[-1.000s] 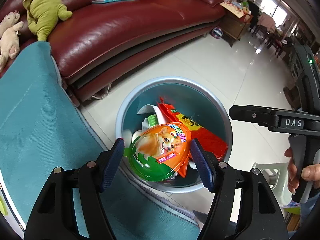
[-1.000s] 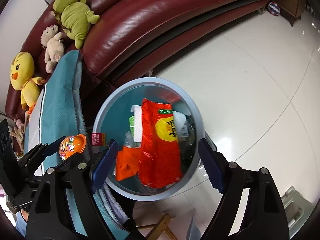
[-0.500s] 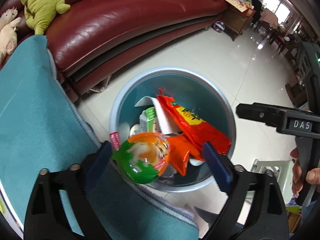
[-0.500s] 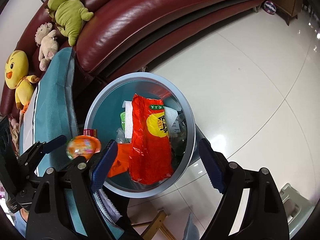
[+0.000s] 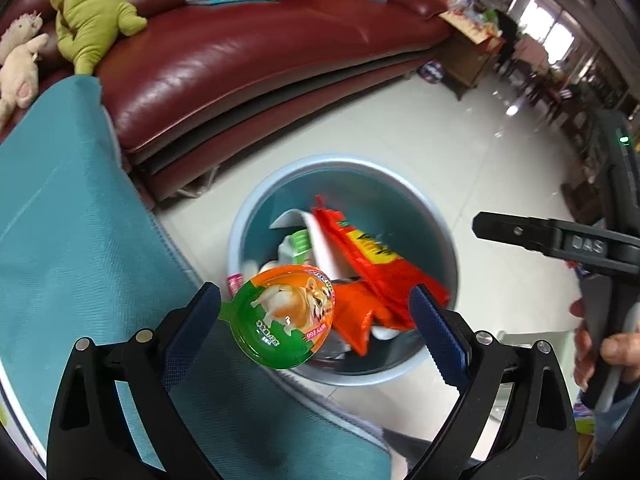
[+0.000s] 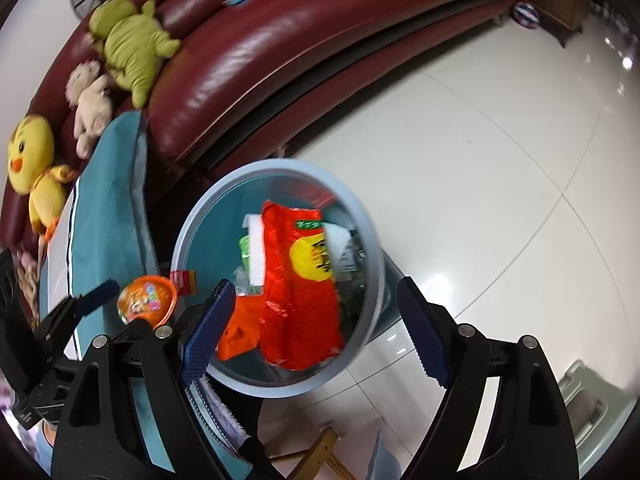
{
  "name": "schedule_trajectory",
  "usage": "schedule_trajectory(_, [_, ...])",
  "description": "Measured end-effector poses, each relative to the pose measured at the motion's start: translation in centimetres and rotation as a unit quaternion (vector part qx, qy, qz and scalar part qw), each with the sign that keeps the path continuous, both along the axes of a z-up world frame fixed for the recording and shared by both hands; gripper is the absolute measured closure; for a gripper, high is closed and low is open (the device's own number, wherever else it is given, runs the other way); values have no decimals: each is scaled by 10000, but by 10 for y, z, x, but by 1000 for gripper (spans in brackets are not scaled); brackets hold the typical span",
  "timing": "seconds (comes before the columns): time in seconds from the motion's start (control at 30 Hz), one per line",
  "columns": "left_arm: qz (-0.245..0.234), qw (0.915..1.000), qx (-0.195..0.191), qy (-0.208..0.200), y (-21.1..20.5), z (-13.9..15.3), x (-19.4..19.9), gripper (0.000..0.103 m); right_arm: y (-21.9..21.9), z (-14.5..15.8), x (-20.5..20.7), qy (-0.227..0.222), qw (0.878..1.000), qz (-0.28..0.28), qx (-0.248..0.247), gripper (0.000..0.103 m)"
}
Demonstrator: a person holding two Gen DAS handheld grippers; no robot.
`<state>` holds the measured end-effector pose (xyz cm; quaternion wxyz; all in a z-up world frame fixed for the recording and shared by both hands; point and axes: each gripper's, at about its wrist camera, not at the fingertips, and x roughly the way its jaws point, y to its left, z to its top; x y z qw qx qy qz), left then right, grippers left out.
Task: Collect trash
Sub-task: 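Lower the candy egg into the bin and open the left tool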
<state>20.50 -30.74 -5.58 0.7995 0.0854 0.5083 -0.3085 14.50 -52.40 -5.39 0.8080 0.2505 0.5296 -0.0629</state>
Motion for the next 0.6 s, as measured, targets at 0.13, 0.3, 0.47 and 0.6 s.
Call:
schedule_trajectory(0.13, [-125,9993,-363,-8,5,7,-3,8,-13,0,-4,18,9998,-169,-49,24])
schedule_trajectory(0.3, [-225,9985,-499,-65,6,11,-7,17,-15,-5,-2,66,9999,-153,16,24])
schedule_trajectory(0.47, [-340,9985,-396,-144,1,11,-9,56,-17,-9,2,65,9999,-139,70,24])
schedule_trajectory(0.6, [-400,9987,-320,-27,0,6,-10,80,-18,-12,1,69,9997,-189,164,24])
